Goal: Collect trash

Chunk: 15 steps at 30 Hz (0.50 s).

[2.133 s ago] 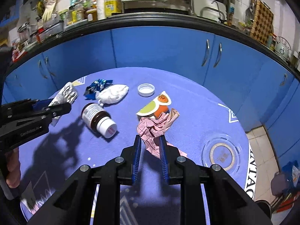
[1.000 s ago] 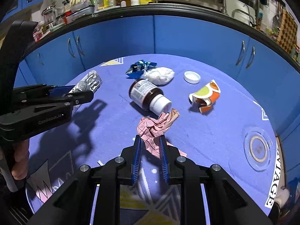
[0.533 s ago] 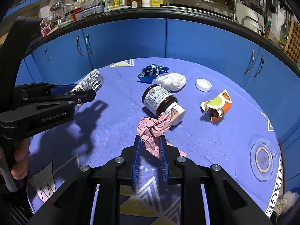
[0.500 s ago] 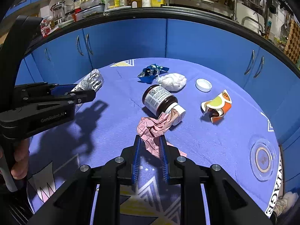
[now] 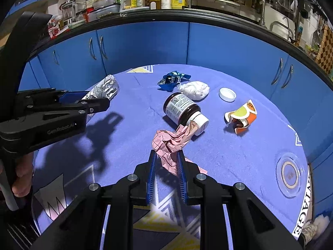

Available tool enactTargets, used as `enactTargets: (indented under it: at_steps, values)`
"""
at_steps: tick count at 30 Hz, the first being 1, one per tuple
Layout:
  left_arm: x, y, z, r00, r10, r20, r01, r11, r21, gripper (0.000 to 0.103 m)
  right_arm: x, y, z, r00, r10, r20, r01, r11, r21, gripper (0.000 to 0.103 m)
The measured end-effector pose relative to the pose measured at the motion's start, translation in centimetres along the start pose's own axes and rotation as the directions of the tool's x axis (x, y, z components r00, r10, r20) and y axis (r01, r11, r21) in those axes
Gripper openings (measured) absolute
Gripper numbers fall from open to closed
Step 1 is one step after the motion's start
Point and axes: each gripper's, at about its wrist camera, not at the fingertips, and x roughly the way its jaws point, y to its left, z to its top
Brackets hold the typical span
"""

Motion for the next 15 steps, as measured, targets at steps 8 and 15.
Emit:
enactTargets:
  at_steps: [8, 15]
  values:
    - [0.0, -0.9, -0.7, 1.0, -0.011, -0.015, 0.011, 1.0, 0.018, 0.037, -0.3, 0.1, -0.9, 1.0, -0.002, -0.008, 0.002, 1.0, 0.008, 0.02]
    - [0.0, -1.6, -1.1, 1.0, -0.019, -0.02, 0.019, 0.999, 0.033, 0.037, -0.4, -0.2, -1.2, 1.0, -0.004, -0.015, 0.004, 1.0, 0.016, 0.02]
